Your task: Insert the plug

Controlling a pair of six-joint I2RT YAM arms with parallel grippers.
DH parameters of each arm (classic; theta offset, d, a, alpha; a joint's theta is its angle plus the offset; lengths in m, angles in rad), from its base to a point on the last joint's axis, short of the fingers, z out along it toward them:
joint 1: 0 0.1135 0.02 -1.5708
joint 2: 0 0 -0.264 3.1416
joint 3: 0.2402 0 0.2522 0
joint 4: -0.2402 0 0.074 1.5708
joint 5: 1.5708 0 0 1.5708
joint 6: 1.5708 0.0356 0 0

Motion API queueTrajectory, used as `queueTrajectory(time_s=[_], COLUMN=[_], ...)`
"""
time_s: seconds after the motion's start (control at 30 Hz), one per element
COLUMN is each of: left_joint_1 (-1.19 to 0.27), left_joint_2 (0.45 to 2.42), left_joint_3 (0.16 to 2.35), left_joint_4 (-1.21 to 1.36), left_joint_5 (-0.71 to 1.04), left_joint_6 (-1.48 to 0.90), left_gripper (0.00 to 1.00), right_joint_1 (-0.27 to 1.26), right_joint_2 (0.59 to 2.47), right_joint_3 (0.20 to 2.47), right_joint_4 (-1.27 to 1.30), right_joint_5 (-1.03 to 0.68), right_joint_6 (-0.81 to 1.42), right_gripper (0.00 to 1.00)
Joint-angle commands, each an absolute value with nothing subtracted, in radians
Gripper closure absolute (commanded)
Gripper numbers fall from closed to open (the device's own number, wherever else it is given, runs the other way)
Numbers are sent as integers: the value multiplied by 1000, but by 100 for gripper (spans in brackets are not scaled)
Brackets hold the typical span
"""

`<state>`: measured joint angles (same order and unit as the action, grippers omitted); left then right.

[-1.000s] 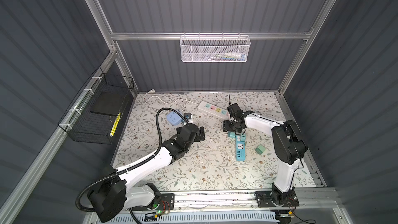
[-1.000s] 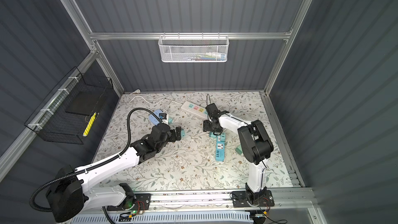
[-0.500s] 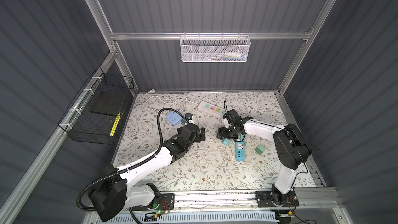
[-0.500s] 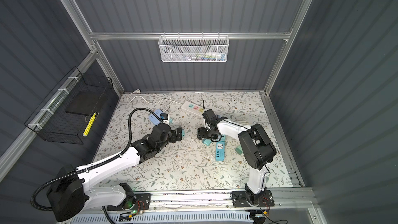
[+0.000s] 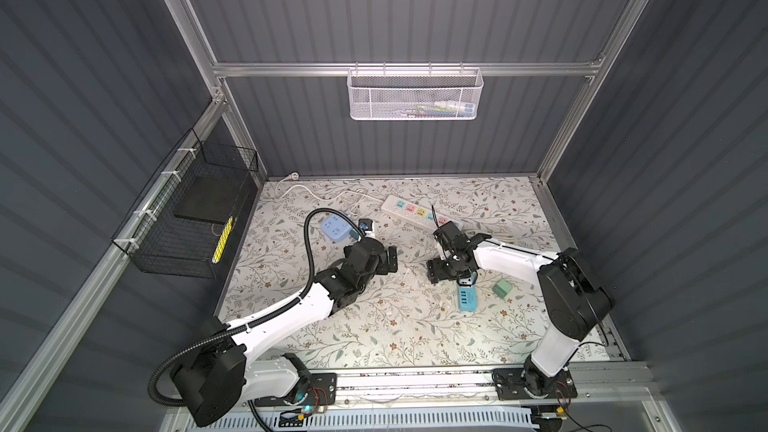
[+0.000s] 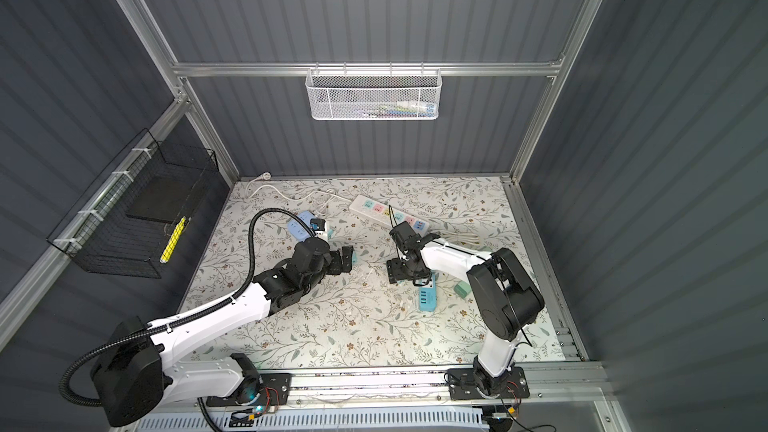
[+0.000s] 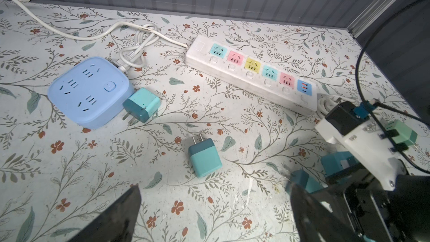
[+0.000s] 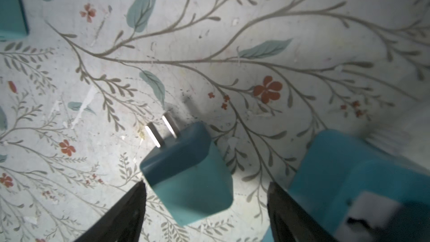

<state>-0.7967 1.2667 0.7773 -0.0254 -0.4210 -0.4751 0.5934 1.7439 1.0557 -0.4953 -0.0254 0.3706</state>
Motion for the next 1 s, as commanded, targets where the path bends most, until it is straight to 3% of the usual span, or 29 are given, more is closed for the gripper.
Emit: queueTrajectory(time_s=[0.0, 0.27, 0.43, 0.57, 0.8, 0.97], left_joint_1=[-790, -790, -790, -790, -790, -790], left_joint_2=[1287, 1344, 1403, 1413, 1366, 1361], left_joint_3=[801, 855, 919, 946, 910, 905], left_joint_4=[-16, -13, -12, -20, -27, -32], left_joint_5=[-404, -379, -347, -339, -346, -347], left_joint_6=[-453, -438, -430, -424, -425, -430], left_gripper=[0, 0, 0, 0, 0, 0], right_joint_1=[593, 588, 567, 560, 562, 581], right_joint_2=[1749, 1740, 1681, 1766, 1805, 1829], right_joint_3=[1068, 1125, 1105, 1153, 1129, 1118], right_joint_4=[-550, -578, -472, -495, -486, -480], right_joint_5=[105, 204, -25, -3, -43, -35], right_joint_6=[349, 319, 297, 279, 275, 273], right_gripper=[19, 21, 20, 22, 34, 55])
